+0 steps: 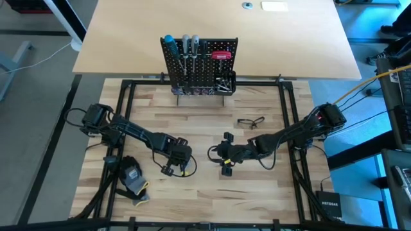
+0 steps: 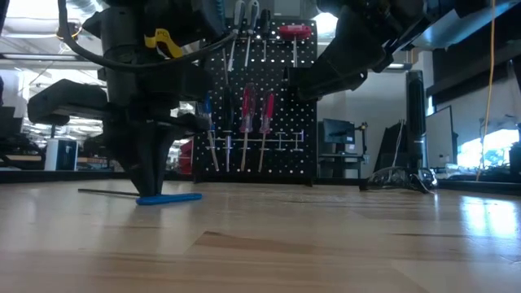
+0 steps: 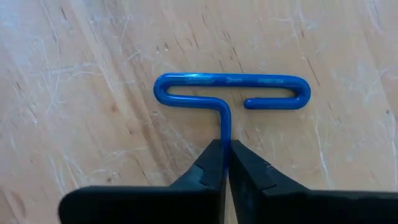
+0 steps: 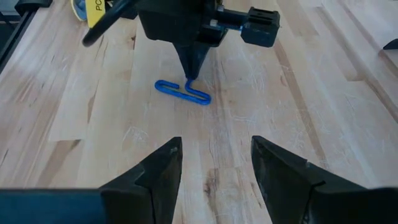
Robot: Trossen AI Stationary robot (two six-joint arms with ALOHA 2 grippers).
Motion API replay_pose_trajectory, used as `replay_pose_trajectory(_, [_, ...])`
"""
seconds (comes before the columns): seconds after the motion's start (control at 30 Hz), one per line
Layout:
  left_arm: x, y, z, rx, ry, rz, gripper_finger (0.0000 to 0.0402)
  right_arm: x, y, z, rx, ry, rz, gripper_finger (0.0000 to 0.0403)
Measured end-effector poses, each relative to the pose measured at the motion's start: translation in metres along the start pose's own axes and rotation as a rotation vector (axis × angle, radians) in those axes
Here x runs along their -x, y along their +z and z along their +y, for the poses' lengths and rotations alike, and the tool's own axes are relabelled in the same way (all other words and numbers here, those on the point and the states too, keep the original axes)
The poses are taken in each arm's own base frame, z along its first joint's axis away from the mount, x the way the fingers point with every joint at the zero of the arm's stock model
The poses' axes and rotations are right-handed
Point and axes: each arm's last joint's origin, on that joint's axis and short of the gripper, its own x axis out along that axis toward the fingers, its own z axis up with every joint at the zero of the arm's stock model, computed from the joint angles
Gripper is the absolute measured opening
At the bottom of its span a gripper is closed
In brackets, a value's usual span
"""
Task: Hang tools onto peg board
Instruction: Hang the blue pick tool on the peg board
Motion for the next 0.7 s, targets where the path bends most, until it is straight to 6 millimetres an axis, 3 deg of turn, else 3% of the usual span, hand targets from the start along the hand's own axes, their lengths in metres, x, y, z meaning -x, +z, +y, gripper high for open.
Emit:
replay_pose_trajectory(0.37, [0.008,0.002,-0.009,0.008,0.018,-0.013,0.0002,0.0,-0.001,0.0,0.002,-0.001,0.007,0.0193])
replay_pose_trajectory(0.7, [0.055,0.006,-0.026,0.045,0.091,-0.143,0.0001,0.015,0.006,-0.001,-0.012,0.084,0.006,0.0193])
